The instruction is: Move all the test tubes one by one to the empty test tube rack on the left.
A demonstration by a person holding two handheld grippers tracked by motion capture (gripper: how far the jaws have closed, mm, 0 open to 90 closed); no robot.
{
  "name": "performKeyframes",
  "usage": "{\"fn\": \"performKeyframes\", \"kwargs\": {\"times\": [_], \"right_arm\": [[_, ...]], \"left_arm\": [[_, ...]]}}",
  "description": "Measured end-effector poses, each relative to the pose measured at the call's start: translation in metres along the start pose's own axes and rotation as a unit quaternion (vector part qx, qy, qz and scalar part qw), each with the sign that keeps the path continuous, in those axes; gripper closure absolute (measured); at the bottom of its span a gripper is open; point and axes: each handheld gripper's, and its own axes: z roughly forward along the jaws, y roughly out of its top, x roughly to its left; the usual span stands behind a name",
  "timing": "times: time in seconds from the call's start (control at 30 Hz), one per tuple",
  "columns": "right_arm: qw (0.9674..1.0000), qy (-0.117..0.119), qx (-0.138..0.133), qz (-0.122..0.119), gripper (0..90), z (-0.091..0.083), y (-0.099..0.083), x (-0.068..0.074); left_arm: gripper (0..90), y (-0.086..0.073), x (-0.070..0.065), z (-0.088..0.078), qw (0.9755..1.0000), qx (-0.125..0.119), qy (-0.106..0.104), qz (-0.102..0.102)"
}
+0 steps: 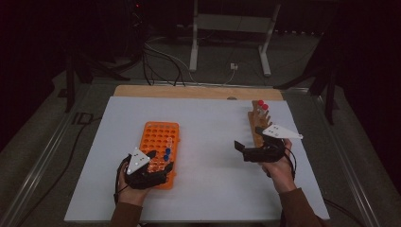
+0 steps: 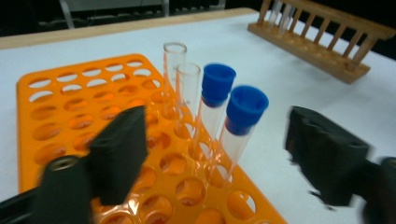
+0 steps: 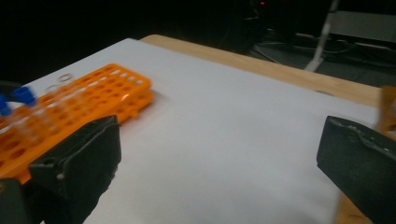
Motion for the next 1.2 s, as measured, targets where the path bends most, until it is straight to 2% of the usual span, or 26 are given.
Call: {"fn": "performKeyframes", "kwargs": {"times": [0.1,0.2,0.3,0.43,0.7,0.87,0.97,1.07,1.2], "right_arm": [[0.9998,-0.019,-0.001,0.003,0.2,0.000,0.004,-0.010],[0.9991,-0.041,0.004,-0.001,0.2,0.001,0.008,-0.022],[0.9976,-0.066,0.018,-0.001,0.2,0.004,0.009,-0.034],[0.9959,-0.086,0.024,0.012,0.2,0.008,0.011,-0.052],[0.9895,-0.133,0.036,0.042,6.7,0.024,0.021,-0.091],[0.9860,-0.149,0.049,0.056,20.4,0.039,0.024,-0.107],[0.9831,-0.161,0.061,0.060,38.0,0.047,0.022,-0.113],[0.9804,-0.174,0.067,0.064,48.9,0.054,0.020,-0.117],[0.9791,-0.177,0.079,0.062,56.8,0.061,0.019,-0.123]], "left_arm": [[13.2,0.002,0.000,-0.001,0.9999,-0.012,0.007,-0.003],[0.6,0.003,0.000,-0.001,0.9996,-0.017,0.020,-0.007],[0.3,0.004,0.001,-0.004,0.9992,-0.027,0.027,-0.011],[0.3,0.003,0.003,-0.005,0.9990,-0.030,0.030,-0.015],[0.3,0.003,0.006,-0.005,0.9986,-0.035,0.032,-0.024],[0.3,0.003,0.006,-0.006,0.9984,-0.035,0.035,-0.028],[0.3,0.002,0.006,-0.006,0.9982,-0.035,0.038,-0.029],[0.3,0.003,0.006,-0.007,0.9980,-0.038,0.042,-0.028],[0.4,0.002,0.006,-0.007,0.9979,-0.037,0.043,-0.031]]}}
